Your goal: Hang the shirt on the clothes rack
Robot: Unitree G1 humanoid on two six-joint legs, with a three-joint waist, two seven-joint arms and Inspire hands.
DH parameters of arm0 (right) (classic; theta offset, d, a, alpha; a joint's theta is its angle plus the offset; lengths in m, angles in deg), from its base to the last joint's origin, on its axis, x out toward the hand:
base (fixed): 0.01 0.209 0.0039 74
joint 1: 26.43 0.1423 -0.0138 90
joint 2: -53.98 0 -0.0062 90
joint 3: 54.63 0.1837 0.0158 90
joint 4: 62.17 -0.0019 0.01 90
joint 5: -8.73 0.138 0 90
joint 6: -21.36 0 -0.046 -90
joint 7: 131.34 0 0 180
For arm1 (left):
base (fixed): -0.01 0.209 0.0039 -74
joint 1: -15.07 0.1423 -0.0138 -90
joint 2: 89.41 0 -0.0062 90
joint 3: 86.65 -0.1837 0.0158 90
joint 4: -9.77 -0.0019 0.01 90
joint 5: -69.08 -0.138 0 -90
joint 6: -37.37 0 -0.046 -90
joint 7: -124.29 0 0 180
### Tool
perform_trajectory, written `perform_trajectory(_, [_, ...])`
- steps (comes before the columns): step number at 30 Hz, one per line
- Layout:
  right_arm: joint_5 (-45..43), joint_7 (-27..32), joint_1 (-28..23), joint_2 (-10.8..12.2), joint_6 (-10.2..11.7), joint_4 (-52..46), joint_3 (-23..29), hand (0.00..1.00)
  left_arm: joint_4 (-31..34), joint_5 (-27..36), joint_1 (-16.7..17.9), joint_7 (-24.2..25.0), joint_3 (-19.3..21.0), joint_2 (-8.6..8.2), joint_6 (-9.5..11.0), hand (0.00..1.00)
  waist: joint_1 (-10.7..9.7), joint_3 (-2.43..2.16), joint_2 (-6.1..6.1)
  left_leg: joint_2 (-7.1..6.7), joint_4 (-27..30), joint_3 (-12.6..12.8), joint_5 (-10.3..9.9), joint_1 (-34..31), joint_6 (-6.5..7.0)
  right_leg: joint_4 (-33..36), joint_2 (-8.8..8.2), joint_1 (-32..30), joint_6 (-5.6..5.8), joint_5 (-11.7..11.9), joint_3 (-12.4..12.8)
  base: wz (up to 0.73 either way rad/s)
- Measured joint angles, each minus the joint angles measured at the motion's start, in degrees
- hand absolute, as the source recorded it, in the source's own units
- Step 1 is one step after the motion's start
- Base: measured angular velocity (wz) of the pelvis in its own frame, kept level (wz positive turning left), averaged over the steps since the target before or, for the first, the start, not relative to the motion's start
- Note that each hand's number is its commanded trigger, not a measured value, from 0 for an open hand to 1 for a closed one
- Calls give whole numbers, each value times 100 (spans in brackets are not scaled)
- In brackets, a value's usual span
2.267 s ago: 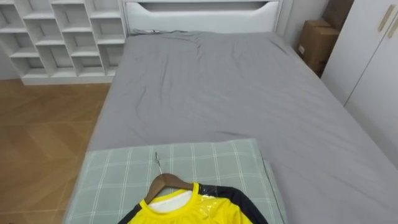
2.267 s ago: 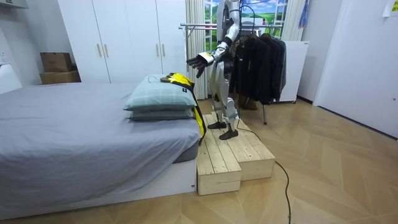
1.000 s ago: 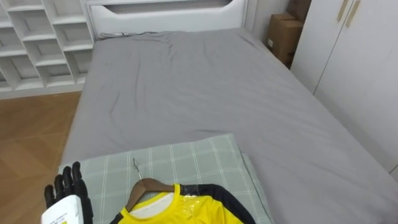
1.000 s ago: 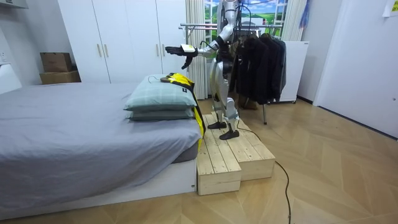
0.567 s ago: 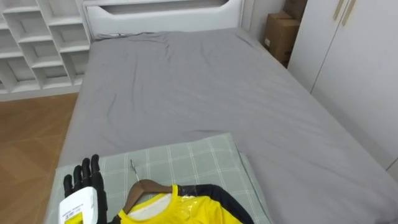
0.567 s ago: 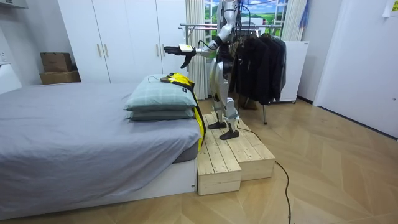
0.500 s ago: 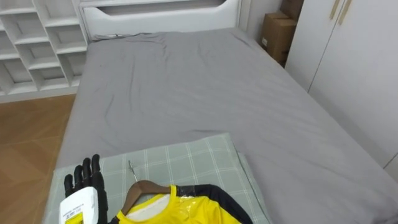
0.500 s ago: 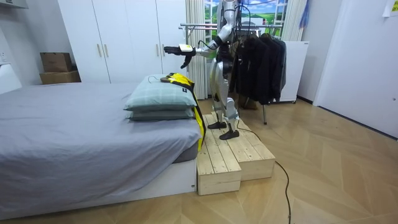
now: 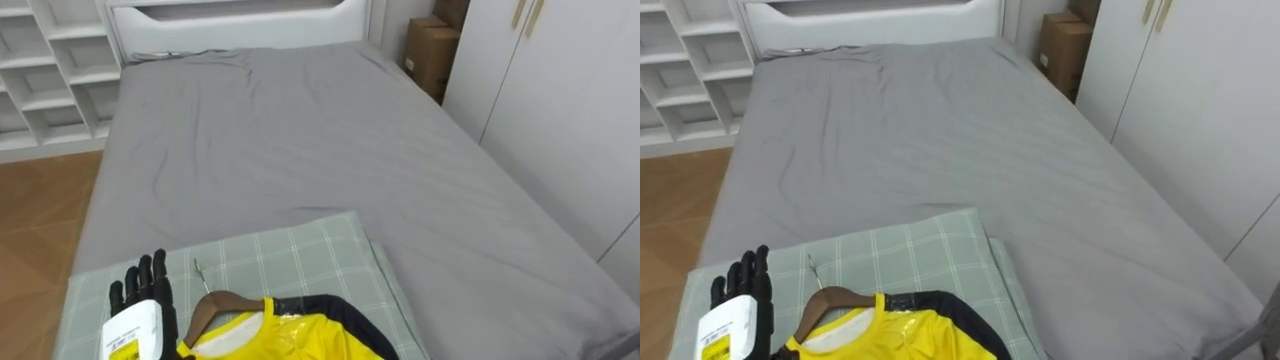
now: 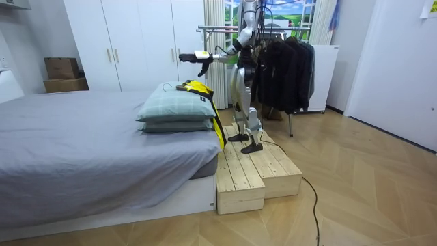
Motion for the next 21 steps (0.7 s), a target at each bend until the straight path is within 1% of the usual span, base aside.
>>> perform_trajectory(4, [-4,67,-7,1,-16,54,-42,0,-12,4,-27,262,0,-34,-102,0,-8,10,14,2,-2,0,0,-22,0,-7,3,-15,-1,0,7,0])
perform_trajectory(10, [-19,88,8,0,-15,47,-212,0,-153,3,-156,480,-1,-70,-142,0,14,16,3,1,7,15,1,-145,0,64,4,-138,-4,2,21,-1])
perform_trajectory(15, [-422,90,1,1,-19,39,-230,0,-546,7,-276,735,0,-100,-216,0,20,23,15,7,12,60,1,-255,0,98,19,-291,-4,2,74,-5])
perform_trajectory(17, [-506,57,-52,1,-22,24,-230,0,-580,6,-276,809,3,-112,-235,0,18,23,14,11,12,63,1,-300,0,100,25,-320,-6,3,88,0])
perform_trajectory(21, [-657,-81,-140,0,-97,-40,-227,0,-645,4,-279,858,3,-160,-269,0,14,29,4,15,34,53,1,-310,0,92,27,-317,-7,3,95,0])
